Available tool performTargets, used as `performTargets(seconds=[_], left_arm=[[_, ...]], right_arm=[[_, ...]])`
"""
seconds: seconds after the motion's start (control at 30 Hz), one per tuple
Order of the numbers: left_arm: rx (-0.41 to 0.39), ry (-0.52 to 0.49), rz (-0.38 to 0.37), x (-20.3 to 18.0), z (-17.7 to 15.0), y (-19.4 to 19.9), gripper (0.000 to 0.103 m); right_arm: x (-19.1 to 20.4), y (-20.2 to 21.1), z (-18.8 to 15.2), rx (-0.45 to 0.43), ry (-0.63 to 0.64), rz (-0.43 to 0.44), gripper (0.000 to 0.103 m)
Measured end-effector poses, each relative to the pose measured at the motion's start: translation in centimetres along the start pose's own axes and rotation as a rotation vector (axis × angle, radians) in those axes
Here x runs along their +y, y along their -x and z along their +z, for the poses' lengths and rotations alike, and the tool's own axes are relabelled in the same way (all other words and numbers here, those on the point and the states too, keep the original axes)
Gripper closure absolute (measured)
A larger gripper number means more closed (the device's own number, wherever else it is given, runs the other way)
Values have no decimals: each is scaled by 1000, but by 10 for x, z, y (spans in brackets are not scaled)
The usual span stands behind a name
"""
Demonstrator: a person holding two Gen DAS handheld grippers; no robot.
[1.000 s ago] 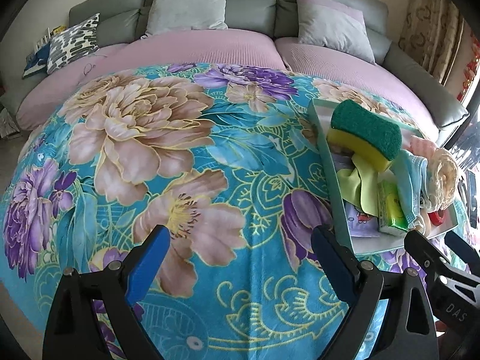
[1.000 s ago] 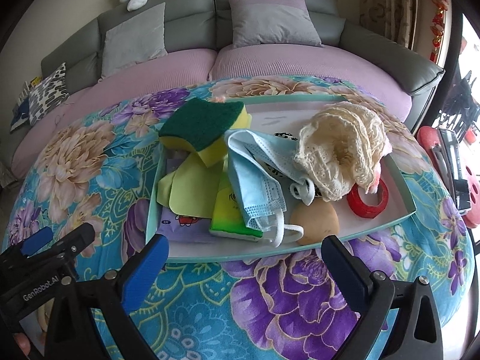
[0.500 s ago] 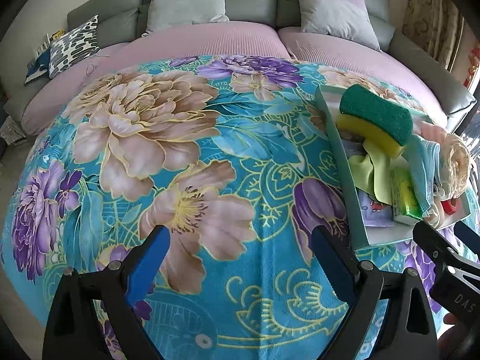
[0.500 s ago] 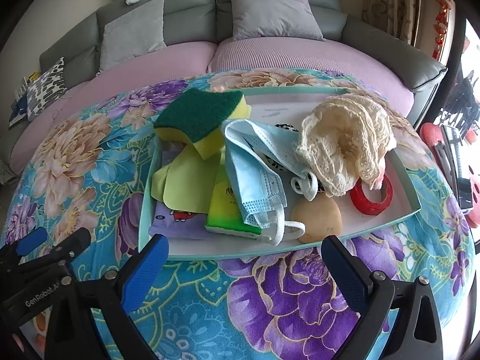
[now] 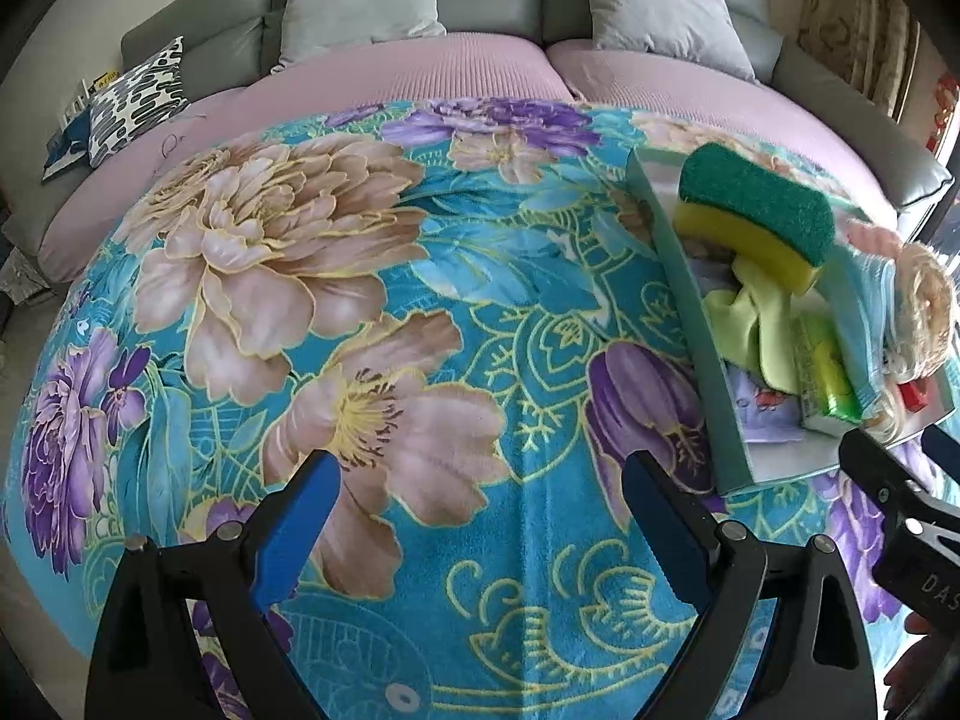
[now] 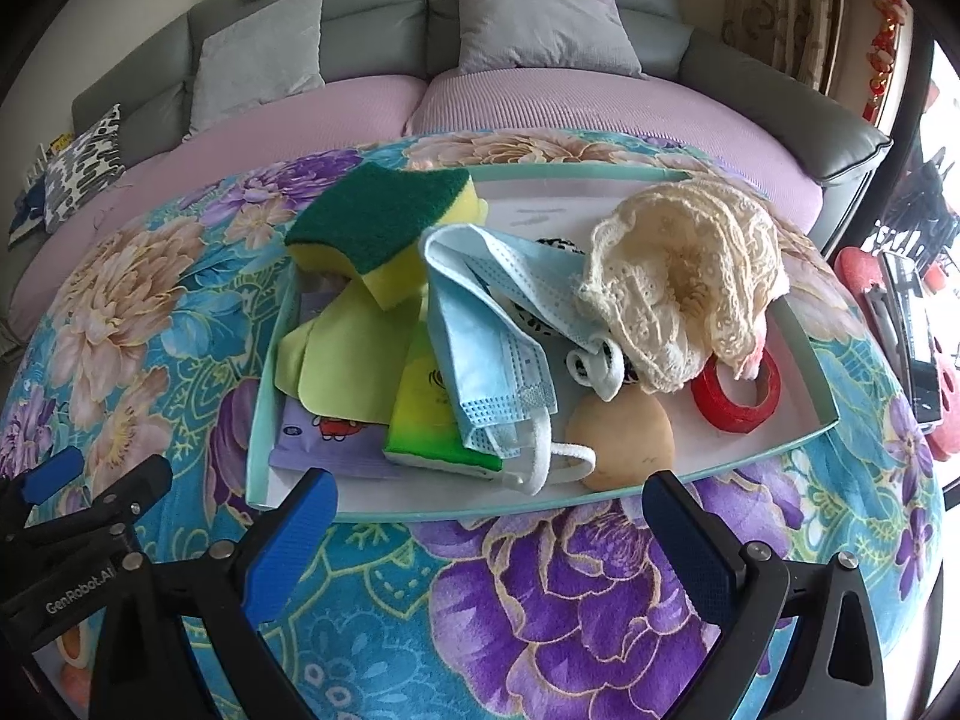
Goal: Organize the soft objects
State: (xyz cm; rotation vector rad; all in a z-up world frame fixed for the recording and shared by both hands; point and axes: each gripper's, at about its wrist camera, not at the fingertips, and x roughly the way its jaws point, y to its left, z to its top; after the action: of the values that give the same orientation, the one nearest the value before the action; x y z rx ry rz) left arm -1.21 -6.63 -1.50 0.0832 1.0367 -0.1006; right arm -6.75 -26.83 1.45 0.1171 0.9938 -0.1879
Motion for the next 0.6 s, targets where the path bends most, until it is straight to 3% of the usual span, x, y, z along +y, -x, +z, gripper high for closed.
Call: performTargets(seconds=[0.6], left_arm=[[3, -16, 13, 1, 2, -12, 8]], right_arm=[[7, -5, 2, 7, 46, -21, 0]])
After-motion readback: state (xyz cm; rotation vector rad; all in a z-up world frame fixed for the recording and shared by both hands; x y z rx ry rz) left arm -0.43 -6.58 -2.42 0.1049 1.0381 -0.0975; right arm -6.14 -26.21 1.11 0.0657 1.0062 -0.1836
